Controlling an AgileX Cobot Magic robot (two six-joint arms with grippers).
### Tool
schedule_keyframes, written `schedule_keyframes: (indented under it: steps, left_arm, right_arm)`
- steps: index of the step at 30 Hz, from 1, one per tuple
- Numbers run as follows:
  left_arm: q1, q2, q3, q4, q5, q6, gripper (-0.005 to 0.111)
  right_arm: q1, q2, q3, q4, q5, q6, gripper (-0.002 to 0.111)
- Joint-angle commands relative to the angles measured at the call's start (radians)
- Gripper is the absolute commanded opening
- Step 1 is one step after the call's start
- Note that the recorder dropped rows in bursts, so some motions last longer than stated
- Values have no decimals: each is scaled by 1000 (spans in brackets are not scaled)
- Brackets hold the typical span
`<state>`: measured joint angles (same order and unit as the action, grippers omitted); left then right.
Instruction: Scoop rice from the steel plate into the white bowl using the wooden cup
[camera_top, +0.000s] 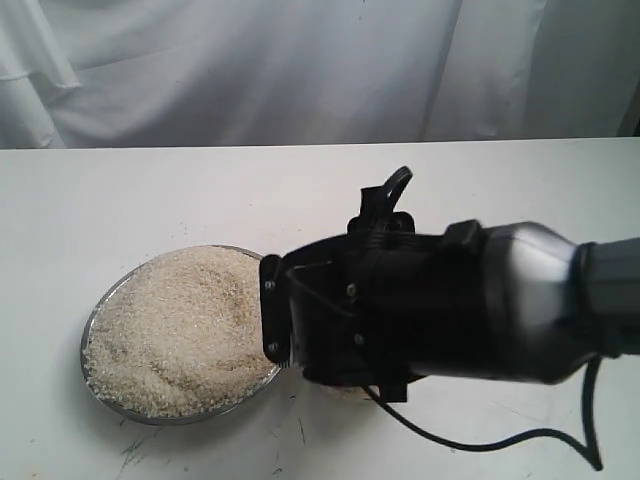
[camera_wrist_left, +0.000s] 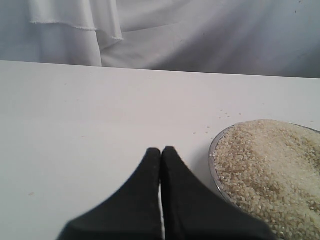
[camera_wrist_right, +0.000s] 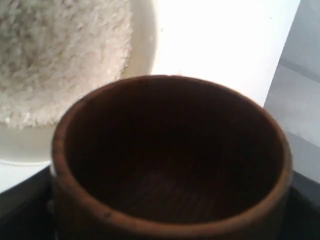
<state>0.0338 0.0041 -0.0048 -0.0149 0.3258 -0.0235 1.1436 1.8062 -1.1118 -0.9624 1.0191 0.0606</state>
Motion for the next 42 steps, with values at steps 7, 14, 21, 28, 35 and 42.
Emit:
schedule_keyframes:
  steps: [7, 14, 21, 28, 35, 42]
  left_arm:
    - [2, -4, 5, -2, -7, 0, 0]
    - [2, -4, 5, -2, -7, 0, 0]
    - [2, -4, 5, -2, -7, 0, 0]
    - [2, -4, 5, -2, -7, 0, 0]
    - [2, -4, 5, -2, -7, 0, 0]
    - [2, -4, 5, -2, -7, 0, 0]
  right_arm:
    - [-84, -93, -5, 55, -276, -61, 0]
    - [-129, -25, -85, 55, -372, -250, 0]
    - [-131, 91, -229, 112, -405, -437, 0]
    - [-138, 220, -429, 171, -376, -681, 0]
    - [-160, 333, -570, 217, -406, -831, 0]
    - [-209, 387, -580, 220, -510, -1124, 0]
